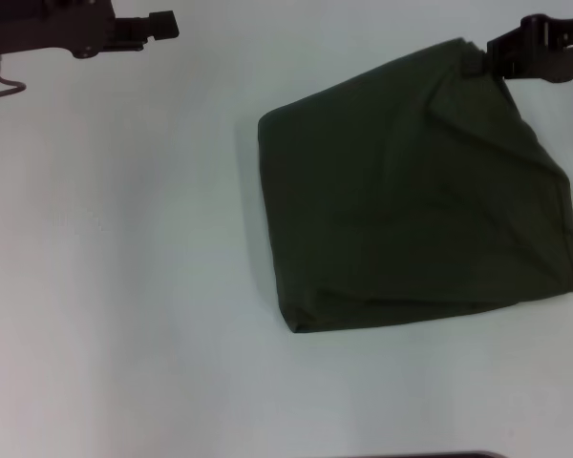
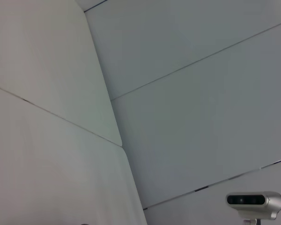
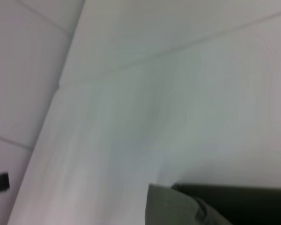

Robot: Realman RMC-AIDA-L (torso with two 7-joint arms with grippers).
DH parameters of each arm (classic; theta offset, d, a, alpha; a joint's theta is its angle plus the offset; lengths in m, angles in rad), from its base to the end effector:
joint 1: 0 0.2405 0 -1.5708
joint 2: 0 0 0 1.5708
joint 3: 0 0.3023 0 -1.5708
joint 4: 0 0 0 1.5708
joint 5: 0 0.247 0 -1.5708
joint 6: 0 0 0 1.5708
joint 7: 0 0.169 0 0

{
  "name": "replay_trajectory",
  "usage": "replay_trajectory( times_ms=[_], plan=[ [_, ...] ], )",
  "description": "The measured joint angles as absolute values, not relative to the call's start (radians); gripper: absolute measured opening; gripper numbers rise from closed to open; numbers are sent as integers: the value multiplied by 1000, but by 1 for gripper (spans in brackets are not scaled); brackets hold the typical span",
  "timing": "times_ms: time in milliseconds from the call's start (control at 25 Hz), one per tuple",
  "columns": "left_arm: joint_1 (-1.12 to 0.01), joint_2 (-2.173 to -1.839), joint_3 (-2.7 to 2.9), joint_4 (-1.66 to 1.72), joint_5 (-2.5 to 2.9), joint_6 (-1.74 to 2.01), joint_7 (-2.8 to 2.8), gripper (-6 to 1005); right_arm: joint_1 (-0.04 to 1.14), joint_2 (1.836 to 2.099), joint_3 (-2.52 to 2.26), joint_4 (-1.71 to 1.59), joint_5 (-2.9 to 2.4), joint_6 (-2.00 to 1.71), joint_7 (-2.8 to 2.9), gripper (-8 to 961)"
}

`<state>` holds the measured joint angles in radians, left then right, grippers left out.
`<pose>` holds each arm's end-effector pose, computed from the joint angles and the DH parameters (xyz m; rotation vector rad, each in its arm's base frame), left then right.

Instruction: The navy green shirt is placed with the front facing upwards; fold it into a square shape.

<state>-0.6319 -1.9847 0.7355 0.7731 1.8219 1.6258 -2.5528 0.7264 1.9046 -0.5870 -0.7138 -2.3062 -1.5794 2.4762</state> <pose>-0.2423 0.4407 0.0306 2.2957 1.8243 0.9894 0.2984 0.4603 0.0498 -2.2926 1.7924 0.4573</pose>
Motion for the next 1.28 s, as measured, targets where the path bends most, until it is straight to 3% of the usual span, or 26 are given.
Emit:
replay_trajectory(
  times_ms=[40, 440, 880, 920, 1280],
  plan=[
    [-632, -1985, 735, 773, 1821, 1626, -2553, 874, 727, 1919, -607, -696, -2302, -1524, 2446, 93],
    [-621, -1985, 734, 772, 1822, 1621, -2552, 874, 754, 1945, -710, -660, -2307, -1419, 2437, 109],
    [-614, -1988, 733, 771, 1818, 1617, -2551, 874, 725, 1915, -697, -671, -2305, -1331, 2473, 126],
    [-613, -1988, 733, 771, 1818, 1617, -2551, 874, 726, 1912, -696, -671, -2304, -1316, 2470, 344],
    [-606, -1989, 733, 772, 1817, 1618, -2551, 874, 738, 1882, -691, -687, -2280, -1408, 2472, 428]
  ],
)
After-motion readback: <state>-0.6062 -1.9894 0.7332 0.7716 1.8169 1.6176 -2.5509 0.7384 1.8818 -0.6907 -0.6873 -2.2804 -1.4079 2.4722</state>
